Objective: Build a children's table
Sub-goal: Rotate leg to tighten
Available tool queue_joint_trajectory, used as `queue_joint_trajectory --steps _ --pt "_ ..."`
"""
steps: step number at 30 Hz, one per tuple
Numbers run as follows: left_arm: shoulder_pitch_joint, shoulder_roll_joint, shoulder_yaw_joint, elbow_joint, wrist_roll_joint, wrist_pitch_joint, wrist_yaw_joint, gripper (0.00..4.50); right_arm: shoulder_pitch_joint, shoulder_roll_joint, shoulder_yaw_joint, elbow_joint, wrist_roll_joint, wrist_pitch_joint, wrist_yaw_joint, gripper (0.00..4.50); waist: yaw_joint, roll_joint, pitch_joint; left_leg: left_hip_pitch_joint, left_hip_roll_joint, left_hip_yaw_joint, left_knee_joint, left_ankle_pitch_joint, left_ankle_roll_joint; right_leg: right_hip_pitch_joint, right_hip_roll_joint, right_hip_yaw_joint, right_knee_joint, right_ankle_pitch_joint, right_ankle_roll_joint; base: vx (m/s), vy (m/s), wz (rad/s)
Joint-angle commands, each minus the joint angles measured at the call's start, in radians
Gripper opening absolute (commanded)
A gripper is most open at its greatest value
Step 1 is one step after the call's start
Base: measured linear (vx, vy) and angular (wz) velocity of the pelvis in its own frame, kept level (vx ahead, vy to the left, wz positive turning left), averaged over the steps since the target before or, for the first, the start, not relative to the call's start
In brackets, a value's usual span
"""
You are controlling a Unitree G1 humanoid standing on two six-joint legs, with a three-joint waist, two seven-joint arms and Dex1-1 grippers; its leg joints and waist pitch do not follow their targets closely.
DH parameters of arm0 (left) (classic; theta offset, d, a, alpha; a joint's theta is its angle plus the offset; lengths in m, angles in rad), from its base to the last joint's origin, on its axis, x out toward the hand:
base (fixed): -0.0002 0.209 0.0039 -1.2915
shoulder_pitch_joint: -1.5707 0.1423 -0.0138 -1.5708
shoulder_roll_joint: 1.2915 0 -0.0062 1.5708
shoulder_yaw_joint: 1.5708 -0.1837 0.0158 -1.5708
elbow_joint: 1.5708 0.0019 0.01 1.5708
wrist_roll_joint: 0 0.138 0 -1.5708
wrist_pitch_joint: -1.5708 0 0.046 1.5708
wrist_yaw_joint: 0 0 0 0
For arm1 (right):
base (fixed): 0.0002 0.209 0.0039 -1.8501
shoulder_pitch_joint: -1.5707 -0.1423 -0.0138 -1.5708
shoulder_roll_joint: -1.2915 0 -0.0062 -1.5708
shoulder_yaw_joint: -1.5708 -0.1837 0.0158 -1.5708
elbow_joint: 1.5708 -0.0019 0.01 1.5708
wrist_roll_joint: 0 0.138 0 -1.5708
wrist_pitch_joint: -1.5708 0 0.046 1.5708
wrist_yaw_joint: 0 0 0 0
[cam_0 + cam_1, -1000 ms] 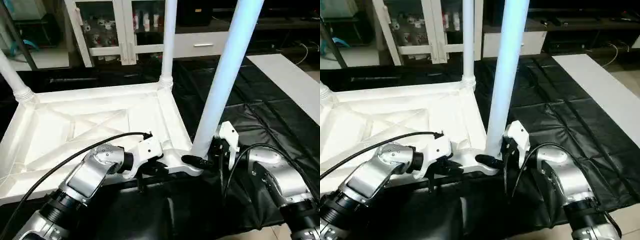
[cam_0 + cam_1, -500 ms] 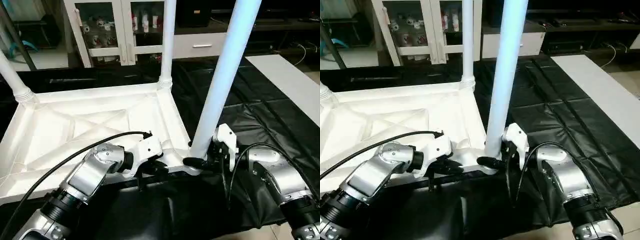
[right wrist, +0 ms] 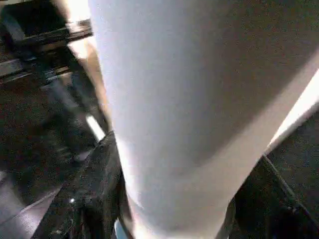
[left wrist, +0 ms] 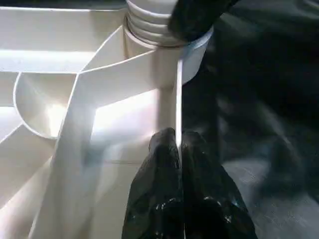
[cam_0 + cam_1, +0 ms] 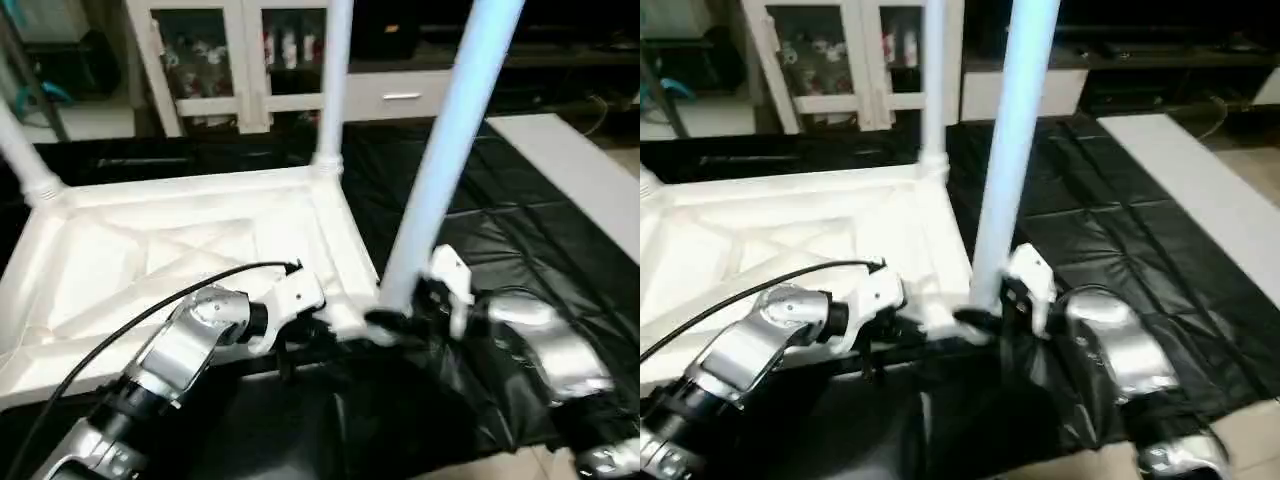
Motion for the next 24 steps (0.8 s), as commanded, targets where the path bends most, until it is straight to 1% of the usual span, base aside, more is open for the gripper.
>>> queue_joint_trajectory --steps 1,2,3,4,5,6,7,8,9,10,11,12,13,14,15,16,17,18,19,20,21,22,23,24 --pt "-0.020 -0.055 0.003 0.049 0.002 0.011 0.061 0.00 -0.021 0.054 -0.023 0.076 -0.058 0.010 -0.177 2.64 -0.014 -0.007 -0.043 0.034 0.056 -0.039 -0.089 -0.422 -0.043 0.009 -0.039 0.014 -0.077 -0.464 -0.163 0.000 0.000 0.00" --pt "-0.030 -0.069 0.007 0.066 0.006 0.016 0.078 0.00 -0.027 0.075 -0.032 0.089 -0.060 0.013 -0.217 2.64 -0.020 -0.009 -0.043 0.034 0.054 -0.040 -0.089 -0.441 -0.051 0.007 -0.038 0.013 -0.080 -0.484 -0.154 -0.053 0.011 -0.05" --pt "-0.048 -0.095 0.012 0.098 0.013 0.022 0.113 0.00 -0.035 0.103 -0.042 0.105 -0.066 0.022 -0.275 2.64 -0.031 -0.004 -0.043 0.040 0.054 -0.046 -0.089 -0.496 -0.072 0.001 -0.038 0.010 -0.088 -0.527 -0.134 -0.077 0.020 -0.07" --pt "-0.069 -0.123 0.019 0.134 0.020 0.025 0.150 0.00 -0.044 0.127 -0.047 0.120 -0.074 0.027 -0.324 2.64 -0.034 -0.003 -0.043 0.041 0.053 -0.048 -0.089 -0.511 -0.074 0.001 -0.038 0.008 -0.089 -0.538 -0.130 -0.051 0.015 -0.04" --pt "-0.116 -0.185 0.038 0.222 0.034 0.028 0.239 0.00 -0.067 0.182 -0.056 0.159 -0.094 0.027 -0.434 2.64 -0.041 0.003 -0.042 0.045 0.051 -0.050 -0.088 -0.544 -0.079 -0.004 -0.038 0.006 -0.093 -0.564 -0.122 -0.063 0.019 -0.01" --pt "-0.116 -0.185 0.038 0.222 0.034 0.028 0.239 0.00 -0.067 0.182 -0.056 0.159 -0.094 0.027 -0.434 2.64 -0.046 0.002 -0.037 0.051 0.049 -0.048 -0.086 -0.571 -0.084 -0.015 -0.032 0.003 -0.104 -0.589 -0.116 -0.071 0.019 0.02" --pt "-0.155 -0.228 0.055 0.294 0.047 0.030 0.316 0.00 -0.092 0.226 -0.066 0.200 -0.107 0.023 -0.522 2.63 -0.052 0.008 -0.038 0.066 0.044 -0.054 -0.078 -0.627 -0.084 -0.018 -0.034 -0.009 -0.115 -0.633 -0.098 -0.071 0.019 0.02" --pt "-0.167 -0.240 0.061 0.315 0.052 0.029 0.339 0.00 -0.101 0.239 -0.069 0.215 -0.111 0.021 -0.550 2.63 -0.052 0.008 -0.038 0.066 0.044 -0.054 -0.078 -0.627 -0.084 -0.018 -0.034 -0.009 -0.115 -0.633 -0.098 -0.055 0.030 -0.02" --pt "-0.181 -0.254 0.068 0.341 0.057 0.028 0.368 0.00 -0.112 0.255 -0.073 0.234 -0.117 0.022 -0.589 2.63 -0.059 0.007 -0.038 0.058 0.046 -0.061 -0.086 -0.635 -0.083 -0.006 -0.032 -0.017 -0.116 -0.614 -0.094 0.000 0.000 0.00" --pt "-0.217 -0.285 0.084 0.407 0.070 0.021 0.443 0.00 -0.143 0.294 -0.085 0.286 -0.136 0.026 -0.698 2.63 -0.063 0.018 -0.035 0.058 0.049 -0.064 -0.096 -0.669 -0.087 -0.003 -0.028 -0.025 -0.117 -0.588 -0.095 0.000 0.000 0.00" --pt "-0.239 -0.299 0.092 0.446 0.078 0.006 0.484 0.00 -0.164 0.318 -0.096 0.322 -0.145 0.028 -0.771 2.63 -0.068 0.030 -0.037 0.063 0.050 -0.070 -0.102 -0.710 -0.093 0.005 -0.027 -0.040 -0.117 -0.567 -0.093 0.000 0.000 0.00" --pt "-0.261 -0.314 0.103 0.486 0.082 -0.010 0.528 0.00 -0.187 0.344 -0.111 0.359 -0.145 0.030 -0.837 2.63 -0.070 0.035 -0.032 0.064 0.051 -0.068 -0.109 -0.738 -0.095 0.003 -0.022 -0.048 -0.118 -0.554 -0.092 -0.063 0.059 -0.09" --pt "-0.279 -0.323 0.107 0.517 0.090 -0.024 0.554 0.00 -0.206 0.367 -0.128 0.390 -0.141 0.030 -0.891 2.63 -0.080 0.036 -0.031 0.062 0.055 -0.069 -0.127 -0.795 -0.101 0.018 -0.014 -0.072 -0.112 -0.520 -0.088 0.000 0.000 0.00" --pt "-0.296 -0.331 0.111 0.544 0.098 -0.037 0.579 0.00 -0.224 0.387 -0.144 0.416 -0.135 0.030 -0.940 2.63 -0.076 0.040 -0.029 0.057 0.063 -0.061 -0.144 -0.819 -0.105 0.028 -0.010 -0.078 -0.098 -0.487 -0.092 0.000 0.000 0.00" --pt "-0.301 -0.333 0.112 0.553 0.101 -0.042 0.589 0.00 -0.230 0.394 -0.151 0.424 -0.133 0.029 -0.955 2.63 -0.065 0.050 -0.031 0.034 0.082 -0.046 -0.190 -0.845 -0.112 0.062 -0.007 -0.079 -0.025 -0.368 -0.119 0.000 0.000 0.00" --pt "-0.310 -0.338 0.117 0.568 0.106 -0.050 0.600 0.00 -0.237 0.401 -0.159 0.434 -0.135 0.026 -0.972 2.63 -0.059 0.044 -0.026 0.027 0.086 -0.031 -0.208 -0.848 -0.111 0.065 -0.002 -0.075 -0.004 -0.332 -0.124 0.000 0.000 0.00" --pt "-0.320 -0.344 0.124 0.583 0.106 -0.059 0.609 0.00 -0.251 0.410 -0.162 0.452 -0.140 0.013 -0.989 2.63 -0.053 0.003 -0.034 0.088 0.041 0.011 -0.143 -0.752 -0.097 -0.005 -0.013 -0.062 -0.084 -0.501 -0.114 -0.012 -0.066 0.25" --pt "-0.330 -0.348 0.130 0.598 0.106 -0.071 0.618 0.00 -0.264 0.420 -0.168 0.472 -0.144 -0.010 -1.006 2.63 -0.058 -0.016 -0.029 0.156 0.009 0.009 -0.031 -0.677 -0.077 -0.079 -0.043 -0.080 -0.187 -0.708 -0.074 0.000 0.000 0.00" --pt "-0.334 -0.347 0.131 0.605 0.108 -0.080 0.618 0.00 -0.276 0.433 -0.184 0.488 -0.131 -0.040 -1.000 2.63 -0.065 -0.016 -0.025 0.131 -0.002 -0.032 0.055 -0.431 -0.021 -0.038 -0.155 -0.055 -0.225 -0.942 -0.019 0.000 0.000 0.00" --pt "-0.336 -0.345 0.132 0.608 0.109 -0.086 0.618 0.00 -0.283 0.442 -0.195 0.498 -0.120 -0.060 -0.993 2.63 -0.053 0.019 -0.033 0.014 0.033 -0.068 -0.040 -0.307 -0.014 0.091 -0.143 -0.066 -0.147 -0.825 -0.017 0.068 0.096 -0.41" --pt "-0.335 -0.343 0.131 0.609 0.109 -0.089 0.617 0.00 -0.286 0.444 -0.199 0.499 -0.118 -0.074 -0.990 2.63 -0.060 0.033 -0.038 0.028 0.062 -0.080 -0.085 -0.415 -0.039 0.063 -0.072 -0.098 -0.112 -0.584 -0.036 0.069 0.039 -0.20" --pt "-0.334 -0.341 0.131 0.611 0.108 -0.093 0.614 0.00 -0.289 0.446 -0.203 0.501 -0.115 -0.091 -0.986 2.63 -0.068 0.042 -0.040 0.039 0.068 -0.086 -0.090 -0.468 -0.066 0.056 -0.068 -0.095 -0.099 -0.449 -0.065 0.078 0.063 -0.18" --pt "-0.334 -0.337 0.131 0.613 0.107 -0.099 0.612 0.00 -0.292 0.448 -0.207 0.502 -0.114 -0.111 -0.982 2.63 -0.076 0.048 -0.034 0.046 0.069 -0.085 -0.108 -0.580 -0.102 0.047 -0.051 -0.089 -0.082 -0.274 -0.132 0.000 0.000 0.00" --pt "-0.328 -0.328 0.130 0.609 0.105 -0.106 0.597 0.00 -0.287 0.441 -0.201 0.480 -0.115 -0.132 -0.959 2.63 -0.079 0.047 -0.032 0.049 0.068 -0.082 -0.113 -0.627 -0.107 0.045 -0.048 -0.088 -0.080 -0.247 -0.152 0.008 0.059 0.12"
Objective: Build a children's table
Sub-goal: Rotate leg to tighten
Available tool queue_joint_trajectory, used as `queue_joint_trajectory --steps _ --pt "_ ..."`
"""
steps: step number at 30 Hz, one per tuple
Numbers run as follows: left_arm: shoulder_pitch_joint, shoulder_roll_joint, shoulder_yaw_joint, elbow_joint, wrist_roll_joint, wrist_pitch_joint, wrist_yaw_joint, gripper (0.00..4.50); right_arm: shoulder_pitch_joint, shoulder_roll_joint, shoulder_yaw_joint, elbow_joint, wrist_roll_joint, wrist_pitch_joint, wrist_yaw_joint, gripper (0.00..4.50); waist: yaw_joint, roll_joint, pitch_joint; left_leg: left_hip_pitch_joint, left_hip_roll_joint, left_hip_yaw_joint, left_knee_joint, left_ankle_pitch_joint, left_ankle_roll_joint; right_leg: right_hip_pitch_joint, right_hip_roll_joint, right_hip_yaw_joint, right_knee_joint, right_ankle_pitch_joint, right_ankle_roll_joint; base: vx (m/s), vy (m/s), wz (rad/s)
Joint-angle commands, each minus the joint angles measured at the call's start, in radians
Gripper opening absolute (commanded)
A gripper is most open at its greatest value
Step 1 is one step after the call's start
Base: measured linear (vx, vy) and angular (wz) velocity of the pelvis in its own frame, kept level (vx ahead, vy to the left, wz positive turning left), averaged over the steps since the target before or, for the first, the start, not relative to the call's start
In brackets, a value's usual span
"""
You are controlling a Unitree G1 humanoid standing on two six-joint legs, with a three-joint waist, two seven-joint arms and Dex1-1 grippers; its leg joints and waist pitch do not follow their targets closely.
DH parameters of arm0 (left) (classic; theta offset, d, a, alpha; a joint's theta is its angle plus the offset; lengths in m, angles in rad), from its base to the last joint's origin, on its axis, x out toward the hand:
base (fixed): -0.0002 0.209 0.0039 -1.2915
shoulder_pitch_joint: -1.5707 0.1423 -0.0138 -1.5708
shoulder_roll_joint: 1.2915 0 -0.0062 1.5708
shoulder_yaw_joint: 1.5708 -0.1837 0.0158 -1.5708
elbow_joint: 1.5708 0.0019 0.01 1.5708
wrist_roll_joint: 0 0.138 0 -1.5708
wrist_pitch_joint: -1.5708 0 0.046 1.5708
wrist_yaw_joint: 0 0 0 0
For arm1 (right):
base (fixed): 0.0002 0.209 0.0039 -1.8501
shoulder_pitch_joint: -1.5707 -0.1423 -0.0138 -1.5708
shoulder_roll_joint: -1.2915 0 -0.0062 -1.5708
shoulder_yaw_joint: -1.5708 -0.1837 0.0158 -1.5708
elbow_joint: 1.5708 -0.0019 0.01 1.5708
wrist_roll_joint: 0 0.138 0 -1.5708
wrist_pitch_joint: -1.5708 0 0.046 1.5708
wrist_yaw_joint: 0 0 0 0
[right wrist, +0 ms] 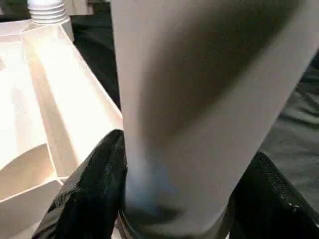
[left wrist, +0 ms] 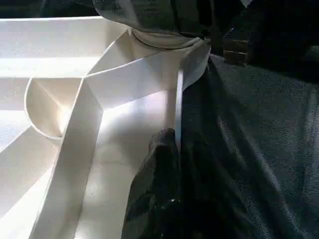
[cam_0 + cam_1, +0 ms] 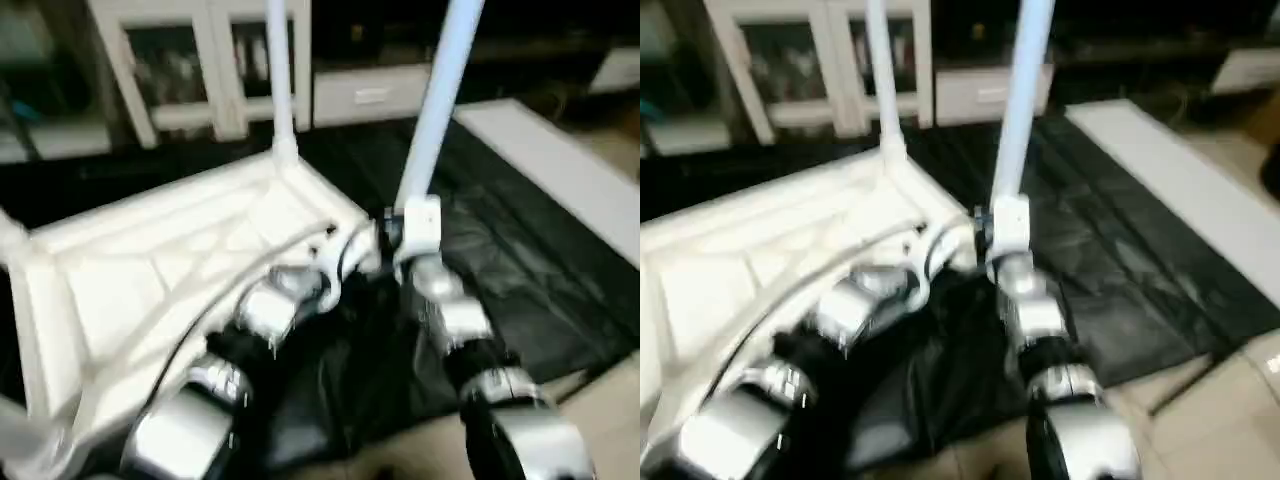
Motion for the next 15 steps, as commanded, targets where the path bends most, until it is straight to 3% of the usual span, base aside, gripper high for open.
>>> queue_joint_trajectory --steps 1,3,4,5,6,7,8,9,11,12,13,14,15 --pt "-0.017 0.038 0.041 0.017 0.024 -0.040 0.108 0.00 0.022 0.040 0.033 -0.036 0.016 -0.037 0.067 3.18 -0.018 -0.008 -0.057 0.044 0.063 -0.036 -0.132 -0.622 -0.086 0.013 -0.003 0.017 -0.042 -0.248 -0.143 0.000 0.000 0.00" --pt "-0.003 0.054 0.035 -0.008 0.024 -0.037 0.084 0.00 0.050 0.028 0.044 -0.103 0.028 -0.032 0.121 3.32 -0.017 -0.012 -0.056 0.049 0.053 -0.025 -0.117 -0.602 -0.045 0.007 -0.019 0.027 -0.059 -0.361 -0.134 0.000 0.000 0.00" --pt "0.010 0.069 0.027 -0.033 0.025 -0.039 0.056 0.00 0.075 0.014 0.059 -0.163 0.032 -0.024 0.157 3.38 -0.023 -0.004 -0.056 0.033 0.050 -0.028 -0.116 -0.562 -0.026 0.016 -0.024 0.030 -0.059 -0.398 -0.126 0.000 0.000 0.00" --pt "0.032 0.089 0.021 -0.076 0.024 -0.027 0.021 0.00 0.114 -0.012 0.080 -0.248 0.039 0.001 0.210 3.53 -0.037 -0.020 -0.054 0.008 0.052 -0.034 -0.121 -0.523 -0.016 0.033 -0.024 0.028 -0.057 -0.419 -0.103 0.000 0.000 0.00" --pt "0.035 0.092 0.021 -0.081 0.024 -0.026 0.016 0.00 0.119 -0.016 0.082 -0.257 0.039 0.003 0.217 3.67 -0.040 -0.014 -0.055 -0.001 0.055 -0.040 -0.124 -0.503 -0.016 0.042 -0.030 0.028 -0.051 -0.422 -0.097 0.000 0.000 0.00" --pt "0.052 0.109 0.013 -0.112 0.023 -0.028 -0.017 0.00 0.141 -0.033 0.091 -0.297 0.045 0.021 0.246 3.67 -0.050 -0.009 -0.056 -0.007 0.058 -0.045 -0.126 -0.486 -0.019 0.041 -0.031 0.029 -0.047 -0.416 -0.097 -0.007 -0.011 -0.18" --pt "0.053 0.110 0.012 -0.114 0.023 -0.028 -0.019 0.00 0.142 -0.034 0.091 -0.299 0.045 0.022 0.247 3.78 -0.050 -0.012 -0.058 -0.001 0.058 -0.046 -0.125 -0.492 -0.021 0.037 -0.030 0.028 -0.050 -0.417 -0.103 0.000 0.000 0.00" --pt "0.074 0.128 0.005 -0.149 0.023 -0.031 -0.056 0.00 0.165 -0.052 0.097 -0.335 0.054 0.039 0.286 3.85 -0.049 -0.013 -0.062 0.014 0.060 -0.039 -0.118 -0.466 -0.020 0.026 -0.032 0.034 -0.052 -0.361 -0.134 0.000 0.000 0.00" --pt "0.105 0.151 -0.004 -0.200 0.018 -0.030 -0.098 0.00 0.197 -0.078 0.110 -0.391 0.072 0.072 0.349 4.10 -0.043 -0.021 -0.062 0.004 0.060 -0.028 -0.112 -0.381 0.019 0.026 -0.032 0.045 -0.040 -0.275 -0.184 0.000 0.000 0.00" --pt "0.105 0.151 -0.004 -0.200 0.018 -0.030 -0.098 0.00 0.197 -0.078 0.110 -0.391 0.072 0.072 0.349 4.18 -0.042 -0.023 -0.061 0.002 0.059 -0.024 -0.111 -0.368 0.027 0.024 -0.031 0.048 -0.040 -0.286 -0.186 0.000 0.000 0.00" --pt "0.114 0.158 -0.006 -0.213 0.016 -0.029 -0.107 0.00 0.206 -0.085 0.114 -0.405 0.077 0.079 0.368 4.22 -0.037 -0.023 -0.063 0.011 0.057 -0.019 -0.106 -0.359 0.033 0.015 -0.030 0.051 -0.043 -0.331 -0.186 0.000 0.000 0.00" --pt "0.141 0.186 -0.023 -0.259 0.006 -0.029 -0.153 0.00 0.235 -0.122 0.128 -0.464 0.086 0.109 0.423 4.28 -0.035 -0.024 -0.065 0.011 0.056 -0.018 -0.103 -0.346 0.037 0.015 -0.030 0.053 -0.043 -0.335 -0.187 0.000 0.000 0.00" --pt "0.143 0.189 -0.024 -0.263 0.005 -0.029 -0.157 0.00 0.237 -0.125 0.129 -0.468 0.087 0.111 0.428 4.28 -0.025 -0.028 -0.064 0.000 0.061 -0.020 -0.104 -0.299 0.051 0.024 -0.034 0.056 -0.036 -0.323 -0.186 0.034 -0.070 0.08"
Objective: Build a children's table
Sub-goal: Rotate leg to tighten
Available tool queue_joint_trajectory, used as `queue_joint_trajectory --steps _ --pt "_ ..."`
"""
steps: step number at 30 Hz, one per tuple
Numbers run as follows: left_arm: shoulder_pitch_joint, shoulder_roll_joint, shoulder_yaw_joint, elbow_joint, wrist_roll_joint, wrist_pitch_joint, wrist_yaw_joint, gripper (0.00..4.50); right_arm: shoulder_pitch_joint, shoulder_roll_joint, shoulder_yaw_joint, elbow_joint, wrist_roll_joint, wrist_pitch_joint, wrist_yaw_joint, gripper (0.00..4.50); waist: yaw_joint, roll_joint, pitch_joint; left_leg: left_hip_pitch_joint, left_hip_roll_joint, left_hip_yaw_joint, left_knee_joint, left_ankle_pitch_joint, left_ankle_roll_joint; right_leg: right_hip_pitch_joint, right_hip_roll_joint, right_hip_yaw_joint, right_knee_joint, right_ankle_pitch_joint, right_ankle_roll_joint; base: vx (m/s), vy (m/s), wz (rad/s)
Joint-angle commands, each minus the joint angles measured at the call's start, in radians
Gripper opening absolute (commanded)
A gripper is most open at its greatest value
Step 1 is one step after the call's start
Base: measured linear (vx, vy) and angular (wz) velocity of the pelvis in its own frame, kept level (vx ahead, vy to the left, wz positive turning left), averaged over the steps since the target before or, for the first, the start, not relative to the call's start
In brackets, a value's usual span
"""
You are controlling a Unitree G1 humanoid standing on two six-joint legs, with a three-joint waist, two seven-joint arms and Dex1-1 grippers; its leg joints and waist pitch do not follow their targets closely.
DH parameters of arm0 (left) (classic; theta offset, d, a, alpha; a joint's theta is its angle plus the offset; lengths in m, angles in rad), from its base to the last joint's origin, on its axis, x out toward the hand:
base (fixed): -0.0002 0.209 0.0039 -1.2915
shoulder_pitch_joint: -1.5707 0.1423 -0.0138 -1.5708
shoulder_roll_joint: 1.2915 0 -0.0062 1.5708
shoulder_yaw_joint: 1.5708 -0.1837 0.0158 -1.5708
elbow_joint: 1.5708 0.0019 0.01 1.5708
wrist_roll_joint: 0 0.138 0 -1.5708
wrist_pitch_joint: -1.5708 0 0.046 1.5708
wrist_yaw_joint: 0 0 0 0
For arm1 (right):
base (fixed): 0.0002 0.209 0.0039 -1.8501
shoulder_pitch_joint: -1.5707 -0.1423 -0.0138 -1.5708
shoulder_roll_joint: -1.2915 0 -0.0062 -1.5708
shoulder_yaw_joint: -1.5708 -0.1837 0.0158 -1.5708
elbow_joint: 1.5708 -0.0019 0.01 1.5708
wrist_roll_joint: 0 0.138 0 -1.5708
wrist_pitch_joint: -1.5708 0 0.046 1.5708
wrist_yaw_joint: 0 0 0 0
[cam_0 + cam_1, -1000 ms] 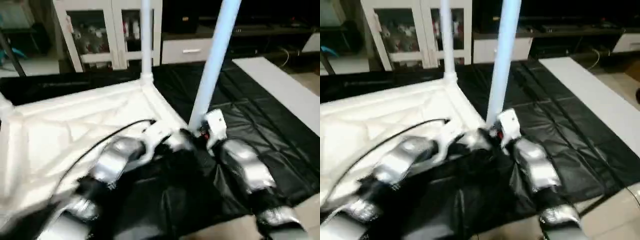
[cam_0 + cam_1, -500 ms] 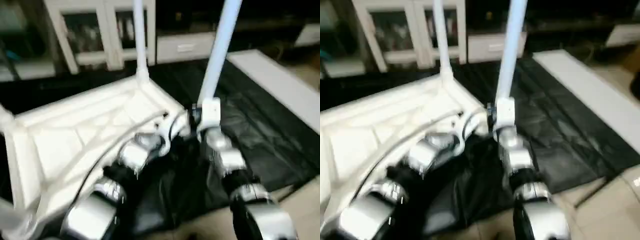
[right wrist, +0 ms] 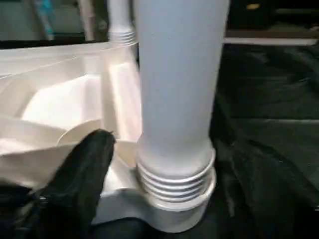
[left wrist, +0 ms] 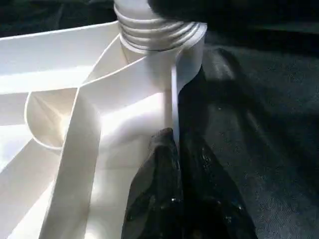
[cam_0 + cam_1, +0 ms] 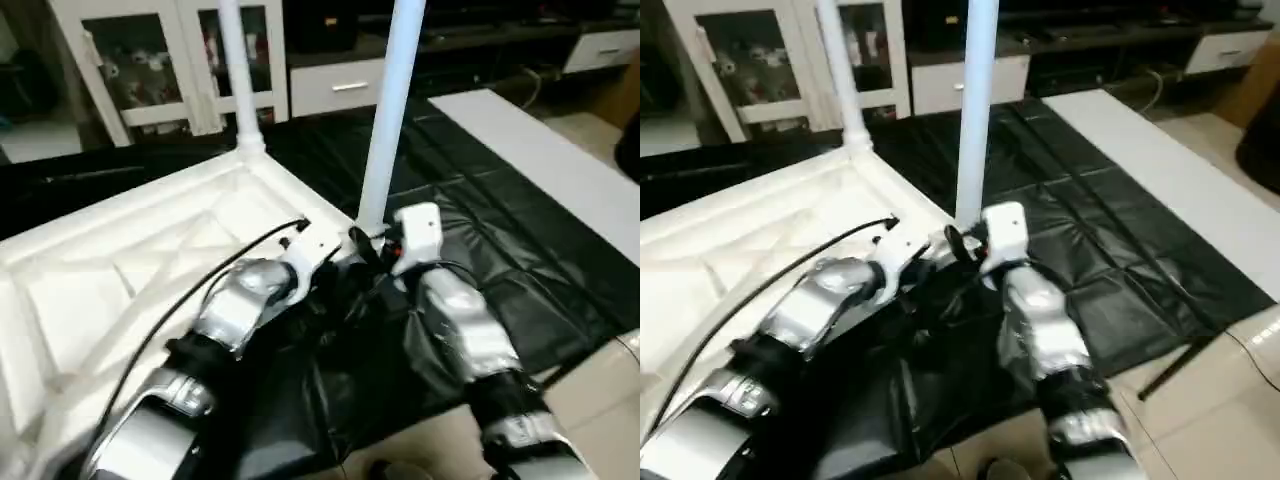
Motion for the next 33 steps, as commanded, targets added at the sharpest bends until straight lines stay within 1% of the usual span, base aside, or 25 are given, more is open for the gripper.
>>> queue_joint_trajectory --steps 1,2,3,4,7,8,9,10,11,12,13,14,15,16,17,18,19,20,22,23,25,27,29,31,33 --pt "0.021 0.018 -0.017 -0.019 -0.005 -0.018 -0.029 0.00 0.004 -0.011 0.010 -0.038 0.013 0.023 0.032 4.28 0.014 -0.019 -0.065 0.009 0.063 -0.023 -0.098 -0.299 0.052 0.035 -0.029 0.038 -0.062 -0.391 -0.157 0.000 0.000 0.00" --pt "0.021 0.018 -0.017 -0.019 -0.005 -0.018 -0.029 0.00 0.004 -0.011 0.010 -0.038 0.013 0.023 0.032 4.28 0.017 -0.018 -0.066 0.015 0.062 -0.022 -0.096 -0.309 0.044 0.031 -0.028 0.038 -0.063 -0.413 -0.154 0.000 0.000 0.00" --pt "0.021 0.018 -0.017 -0.019 -0.005 -0.018 -0.029 0.00 0.004 -0.011 0.010 -0.038 0.013 0.023 0.032 4.28 0.019 -0.017 -0.068 0.019 0.062 -0.021 -0.094 -0.305 0.037 0.030 -0.030 0.040 -0.063 -0.412 -0.155 0.000 0.000 0.00" --pt "0.021 0.018 -0.017 -0.019 -0.005 -0.018 -0.029 0.00 0.004 -0.011 0.010 -0.038 0.013 0.023 0.032 4.28 0.024 -0.012 -0.069 0.017 0.066 -0.021 -0.096 -0.280 0.028 0.030 -0.026 0.043 -0.058 -0.371 -0.165 0.000 0.000 0.00" --pt "0.021 0.018 -0.017 -0.019 -0.005 -0.018 -0.029 0.00 0.004 -0.011 0.010 -0.038 0.013 0.023 0.032 4.28 0.029 -0.012 -0.068 0.012 0.066 -0.020 -0.099 -0.272 0.015 0.037 -0.020 0.045 -0.054 -0.355 -0.163 0.000 0.000 0.00" --pt "0.052 0.053 -0.035 -0.073 -0.023 -0.008 -0.088 0.00 0.038 -0.068 0.027 -0.108 0.022 0.050 0.105 4.40 0.033 -0.012 -0.067 0.013 0.065 -0.020 -0.099 -0.273 0.012 0.038 -0.019 0.044 -0.054 -0.358 -0.160 0.000 0.000 0.00" --pt "0.052 0.053 -0.035 -0.073 -0.023 -0.008 -0.088 0.00 0.038 -0.068 0.027 -0.108 0.022 0.050 0.105 4.40 0.039 -0.013 -0.067 0.013 0.068 -0.021 -0.100 -0.272 0.013 0.042 -0.019 0.044 -0.052 -0.352 -0.154 0.000 0.000 0.00" --pt "0.116 0.166 -0.102 -0.212 -0.086 -0.007 -0.302 0.00 0.110 -0.255 0.068 -0.224 0.084 0.088 0.384 4.40 0.040 -0.006 -0.068 0.012 0.068 -0.020 -0.101 -0.267 0.018 0.043 -0.017 0.045 -0.049 -0.342 -0.155 0.000 0.000 0.00" --pt "0.133 0.200 -0.122 -0.255 -0.105 -0.002 -0.366 0.00 0.129 -0.311 0.082 -0.254 0.101 0.097 0.468 4.40 0.056 -0.010 -0.073 0.014 0.080 -0.026 -0.099 -0.255 0.037 0.057 -0.019 0.048 -0.041 -0.306 -0.148 0.053 -0.013 0.02" --pt "0.154 0.246 -0.149 -0.311 -0.131 0.005 -0.455 0.00 0.153 -0.389 0.103 -0.284 0.121 0.103 0.587 4.40 0.055 -0.008 -0.069 0.016 0.082 -0.021 -0.101 -0.246 0.043 0.048 -0.018 0.052 -0.038 -0.282 -0.161 0.104 -0.023 0.06" --pt "0.159 0.257 -0.155 -0.324 -0.138 0.006 -0.477 0.00 0.157 -0.412 0.111 -0.289 0.124 0.103 0.621 4.40 0.061 -0.011 -0.066 0.023 0.075 -0.009 -0.096 -0.247 0.055 0.036 -0.011 0.055 -0.039 -0.246 -0.204 0.090 -0.017 0.06" --pt "0.162 0.254 -0.149 -0.333 -0.131 0.010 -0.478 0.00 0.158 -0.422 0.113 -0.294 0.116 0.107 0.636 4.40 0.061 -0.013 -0.063 0.022 0.069 -0.004 -0.094 -0.261 0.056 0.032 -0.009 0.057 -0.039 -0.264 -0.208 0.075 -0.028 0.07" --pt "0.161 0.249 -0.145 -0.329 -0.124 0.007 -0.471 0.00 0.156 -0.424 0.112 -0.294 0.112 0.105 0.637 4.40 0.060 -0.022 -0.065 0.021 0.069 -0.004 -0.092 -0.263 0.055 0.034 -0.010 0.059 -0.039 -0.278 -0.207 0.000 0.000 0.00" --pt "0.160 0.246 -0.144 -0.327 -0.120 0.006 -0.468 0.00 0.155 -0.424 0.111 -0.293 0.110 0.104 0.637 4.40 0.062 -0.021 -0.069 0.015 0.069 -0.008 -0.092 -0.234 0.052 0.043 -0.014 0.059 -0.035 -0.297 -0.198 0.000 0.000 0.00" --pt "0.158 0.241 -0.141 -0.324 -0.114 0.003 -0.461 0.00 0.153 -0.425 0.110 -0.292 0.106 0.102 0.638 4.40 0.069 -0.021 -0.071 0.021 0.071 -0.006 -0.090 -0.206 0.049 0.038 -0.014 0.060 -0.035 -0.296 -0.195 0.000 0.000 0.00" --pt "0.155 0.229 -0.132 -0.315 -0.105 0.002 -0.444 0.00 0.147 -0.420 0.102 -0.291 0.108 0.109 0.633 4.40 0.070 -0.021 -0.072 0.022 0.072 -0.006 -0.090 -0.188 0.049 0.039 -0.015 0.061 -0.033 -0.283 -0.199 0.000 0.000 0.00" --pt "0.156 0.224 -0.127 -0.317 -0.105 0.006 -0.439 0.00 0.143 -0.416 0.100 -0.296 0.111 0.117 0.629 4.40 0.072 -0.024 -0.073 0.019 0.072 -0.006 -0.089 -0.160 0.052 0.042 -0.012 0.061 -0.029 -0.254 -0.206 0.000 0.000 0.00" --pt "0.158 0.222 -0.125 -0.321 -0.107 0.010 -0.438 0.00 0.143 -0.414 0.100 -0.301 0.114 0.124 0.628 4.40 0.078 -0.023 -0.074 0.021 0.073 -0.005 -0.089 -0.142 0.056 0.042 -0.010 0.061 -0.025 -0.233 -0.210 0.000 0.000 0.00" --pt "0.170 0.254 -0.139 -0.365 -0.134 0.027 -0.440 0.00 0.153 -0.444 0.127 -0.332 0.151 0.142 0.666 4.40 0.085 -0.024 -0.076 0.022 0.074 -0.004 -0.089 -0.113 0.067 0.045 -0.006 0.063 -0.015 -0.181 -0.219 0.000 0.000 0.00" --pt "0.172 0.258 -0.140 -0.370 -0.137 0.028 -0.440 0.00 0.155 -0.449 0.132 -0.335 0.157 0.143 0.676 4.40 0.086 -0.024 -0.077 0.021 0.074 -0.004 -0.088 -0.109 0.070 0.047 -0.005 0.063 -0.012 -0.169 -0.220 0.000 0.000 0.00" --pt "0.172 0.259 -0.140 -0.373 -0.138 0.031 -0.439 0.00 0.155 -0.451 0.136 -0.336 0.158 0.142 0.684 4.40 0.085 -0.024 -0.078 0.024 0.072 0.000 -0.085 -0.098 0.081 0.044 -0.004 0.065 -0.012 -0.144 -0.229 0.000 0.000 0.00" --pt "0.172 0.262 -0.136 -0.379 -0.138 0.034 -0.445 0.00 0.155 -0.452 0.136 -0.337 0.154 0.143 0.700 4.40 0.086 -0.025 -0.077 0.025 0.071 0.003 -0.085 -0.110 0.079 0.044 -0.005 0.066 -0.016 -0.163 -0.229 0.000 0.000 0.00" --pt "0.174 0.262 -0.123 -0.382 -0.127 0.036 -0.459 0.00 0.142 -0.439 0.133 -0.313 0.122 0.133 0.711 4.40 0.085 -0.035 -0.075 0.023 0.071 0.003 -0.086 -0.131 0.072 0.045 -0.007 0.067 -0.020 -0.205 -0.220 0.000 0.000 0.00" --pt "0.180 0.262 -0.112 -0.382 -0.113 0.032 -0.454 0.00 0.126 -0.431 0.137 -0.282 0.086 0.111 0.702 4.40 0.084 -0.038 -0.072 0.023 0.071 0.002 -0.088 -0.164 0.050 0.042 -0.009 0.067 -0.026 -0.275 -0.201 0.000 0.000 0.00" --pt "0.181 0.263 -0.112 -0.382 -0.115 0.034 -0.448 0.00 0.123 -0.435 0.141 -0.279 0.088 0.112 0.703 4.40 0.085 -0.037 -0.072 0.027 0.072 0.001 -0.089 -0.175 0.036 0.039 -0.009 0.068 -0.029 -0.299 -0.190 0.000 0.000 0.00"
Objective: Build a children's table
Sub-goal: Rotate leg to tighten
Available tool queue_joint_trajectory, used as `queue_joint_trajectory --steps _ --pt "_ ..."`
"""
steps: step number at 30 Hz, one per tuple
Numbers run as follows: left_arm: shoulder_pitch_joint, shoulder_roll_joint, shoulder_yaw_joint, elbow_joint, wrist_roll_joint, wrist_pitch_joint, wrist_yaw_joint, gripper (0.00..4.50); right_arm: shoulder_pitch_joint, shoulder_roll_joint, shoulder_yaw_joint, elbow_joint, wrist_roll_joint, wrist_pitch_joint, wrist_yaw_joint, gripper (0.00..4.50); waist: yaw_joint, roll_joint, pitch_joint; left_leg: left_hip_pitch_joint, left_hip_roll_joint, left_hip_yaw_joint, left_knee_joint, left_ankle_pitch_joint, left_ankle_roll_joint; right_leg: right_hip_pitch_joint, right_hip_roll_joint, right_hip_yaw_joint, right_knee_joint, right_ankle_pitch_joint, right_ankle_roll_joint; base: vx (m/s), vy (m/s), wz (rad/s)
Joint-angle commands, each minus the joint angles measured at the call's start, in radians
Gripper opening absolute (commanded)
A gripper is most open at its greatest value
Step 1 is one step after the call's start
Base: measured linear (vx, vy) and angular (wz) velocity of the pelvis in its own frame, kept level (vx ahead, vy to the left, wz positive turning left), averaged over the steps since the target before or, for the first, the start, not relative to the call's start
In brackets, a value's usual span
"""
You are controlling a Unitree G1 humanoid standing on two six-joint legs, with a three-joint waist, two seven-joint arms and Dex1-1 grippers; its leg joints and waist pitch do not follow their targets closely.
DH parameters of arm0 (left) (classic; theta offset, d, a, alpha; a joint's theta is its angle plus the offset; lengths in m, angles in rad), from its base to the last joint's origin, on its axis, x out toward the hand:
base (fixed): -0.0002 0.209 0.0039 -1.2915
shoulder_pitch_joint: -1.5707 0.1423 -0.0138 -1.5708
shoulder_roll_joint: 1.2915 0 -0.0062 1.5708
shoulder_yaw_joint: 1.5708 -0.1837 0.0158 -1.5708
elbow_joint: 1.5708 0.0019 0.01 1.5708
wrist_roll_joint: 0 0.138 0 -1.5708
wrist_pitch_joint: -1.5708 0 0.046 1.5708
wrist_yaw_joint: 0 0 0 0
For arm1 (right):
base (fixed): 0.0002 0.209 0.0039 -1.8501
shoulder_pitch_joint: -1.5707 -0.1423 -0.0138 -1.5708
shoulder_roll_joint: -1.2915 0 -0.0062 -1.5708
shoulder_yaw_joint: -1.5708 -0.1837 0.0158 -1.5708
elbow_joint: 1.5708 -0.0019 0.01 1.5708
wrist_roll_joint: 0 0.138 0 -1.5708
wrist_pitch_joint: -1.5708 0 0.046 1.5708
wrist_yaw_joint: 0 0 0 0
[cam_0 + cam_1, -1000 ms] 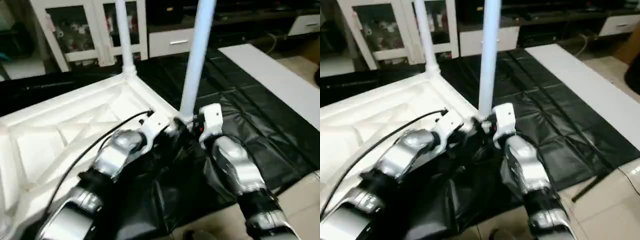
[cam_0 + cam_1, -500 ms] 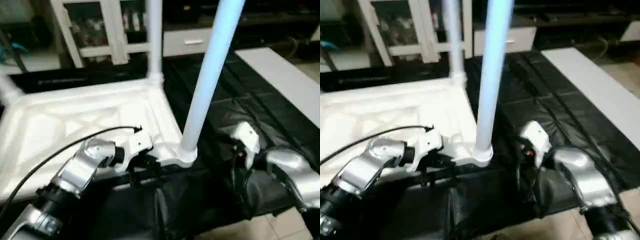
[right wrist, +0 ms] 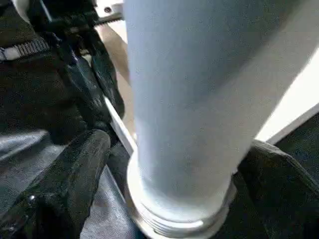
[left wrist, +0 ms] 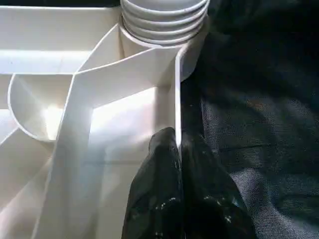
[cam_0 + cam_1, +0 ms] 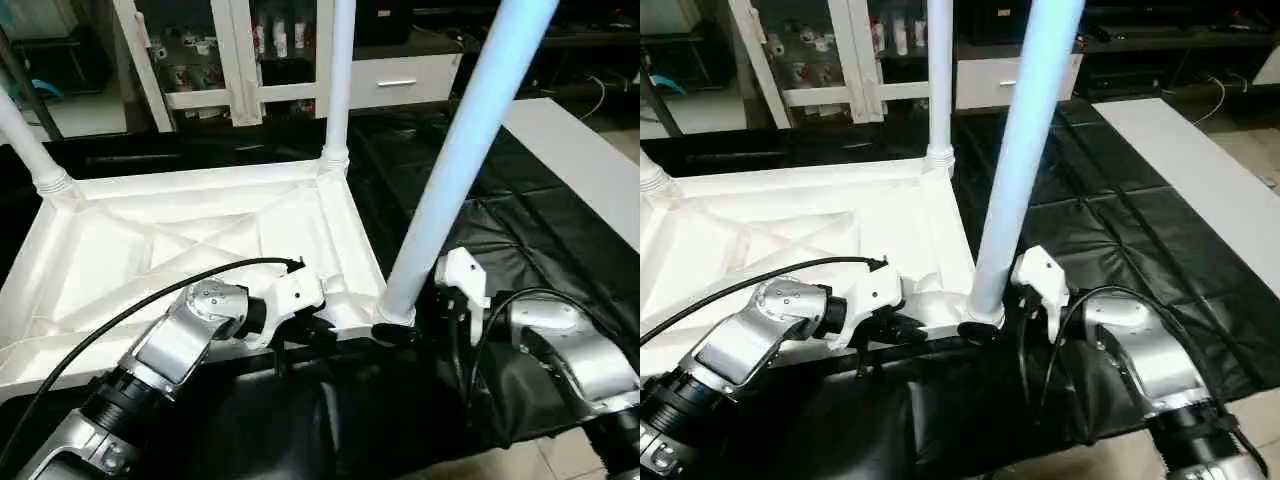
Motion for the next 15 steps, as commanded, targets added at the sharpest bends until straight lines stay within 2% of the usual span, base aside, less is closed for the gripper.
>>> queue_joint_trajectory --steps 1,4,7,10,14,15 --pt "0.009 0.008 -0.003 -0.013 0.007 0.008 -0.005 0.00 -0.013 -0.011 0.005 0.002 0.000 -0.009 0.003 4.40 0.002 -0.015 -0.067 0.010 0.053 -0.022 -0.084 -0.181 0.054 0.041 -0.026 0.037 -0.053 -0.286 -0.204 0.000 0.000 0.00" --pt "0.010 0.010 -0.009 -0.011 0.000 0.011 0.011 0.00 -0.021 -0.015 0.009 0.013 0.012 -0.007 0.001 4.40 0.002 -0.010 -0.069 0.009 0.051 -0.022 -0.083 -0.169 0.056 0.043 -0.024 0.036 -0.049 -0.246 -0.212 0.000 0.000 0.00" --pt "0.010 0.007 -0.007 -0.015 -0.001 0.016 0.005 0.00 -0.026 -0.005 -0.006 0.012 0.013 0.001 0.009 4.40 0.002 -0.015 -0.071 0.008 0.051 -0.021 -0.080 -0.149 0.069 0.045 -0.023 0.036 -0.046 -0.210 -0.225 0.000 0.000 0.00" --pt "0.013 0.007 -0.006 -0.013 0.004 0.012 0.004 0.00 -0.022 0.003 -0.006 0.019 0.003 -0.005 0.014 4.15 0.003 -0.015 -0.072 0.009 0.051 -0.020 -0.078 -0.138 0.078 0.045 -0.024 0.036 -0.045 -0.202 -0.233 0.000 0.000 0.00" --pt "0.013 0.006 -0.004 -0.006 0.004 0.010 0.008 0.00 -0.021 0.015 -0.001 0.035 -0.003 -0.012 0.009 3.78 0.002 -0.013 -0.071 0.009 0.051 -0.020 -0.079 -0.150 0.073 0.045 -0.023 0.035 -0.046 -0.217 -0.234 0.000 0.000 0.00" --pt "0.010 0.003 -0.003 -0.007 0.001 0.015 0.009 0.00 -0.024 0.017 -0.002 0.036 -0.001 -0.009 0.008 3.69 0.001 -0.007 -0.072 0.010 0.050 -0.020 -0.079 -0.154 0.068 0.045 -0.022 0.035 -0.047 -0.209 -0.236 0.000 0.000 0.00"
